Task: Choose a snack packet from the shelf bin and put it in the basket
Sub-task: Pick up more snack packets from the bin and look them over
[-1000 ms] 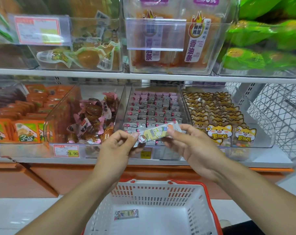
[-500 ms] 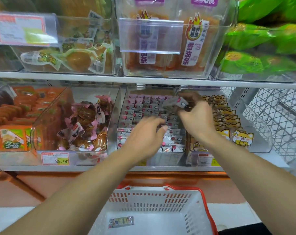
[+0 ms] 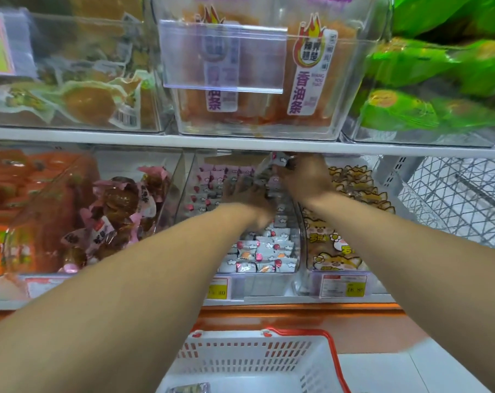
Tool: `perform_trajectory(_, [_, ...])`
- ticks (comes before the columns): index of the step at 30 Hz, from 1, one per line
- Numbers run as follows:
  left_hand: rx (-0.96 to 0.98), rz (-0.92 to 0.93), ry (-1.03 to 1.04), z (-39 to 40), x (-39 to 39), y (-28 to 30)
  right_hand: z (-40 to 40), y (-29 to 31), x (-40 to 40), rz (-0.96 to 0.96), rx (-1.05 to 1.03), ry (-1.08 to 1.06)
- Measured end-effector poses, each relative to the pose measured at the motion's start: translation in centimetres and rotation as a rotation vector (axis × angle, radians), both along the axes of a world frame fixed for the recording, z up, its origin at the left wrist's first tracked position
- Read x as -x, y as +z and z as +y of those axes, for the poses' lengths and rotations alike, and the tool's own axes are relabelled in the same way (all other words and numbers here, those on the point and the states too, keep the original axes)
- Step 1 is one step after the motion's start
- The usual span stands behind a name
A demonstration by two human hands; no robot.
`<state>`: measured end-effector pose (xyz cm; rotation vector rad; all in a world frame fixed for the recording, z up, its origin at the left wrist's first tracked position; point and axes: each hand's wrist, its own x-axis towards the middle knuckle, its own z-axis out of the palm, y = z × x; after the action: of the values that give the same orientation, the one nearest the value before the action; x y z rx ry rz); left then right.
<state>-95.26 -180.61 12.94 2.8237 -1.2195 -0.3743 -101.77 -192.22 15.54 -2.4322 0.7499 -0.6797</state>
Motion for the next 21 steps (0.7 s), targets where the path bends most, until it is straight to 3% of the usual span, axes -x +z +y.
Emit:
perform_trajectory(6, [0.031, -0.049, -0.044, 1.2, 1.4, 0.1, -0.7, 0.1, 0.2, -0.024, 0.031, 0.202])
perform_trajectory(12, [0.078, -0.004, -0.049, 2.5, 2.2, -0.5, 0.0, 0.8, -0.5, 0.227, 0.352, 0.286])
perform_trajectory(17, [0.245, -0.068, -0.058, 3.4, 2.8, -1.2, 1.4, 1.7, -1.4, 0.676, 0.704, 0.235])
perform_trajectory(21, [0.298, -0.022, -0.069, 4.1, 2.8, -1.3, 2.1, 2.3, -1.1, 0.701, 0.724, 0.146])
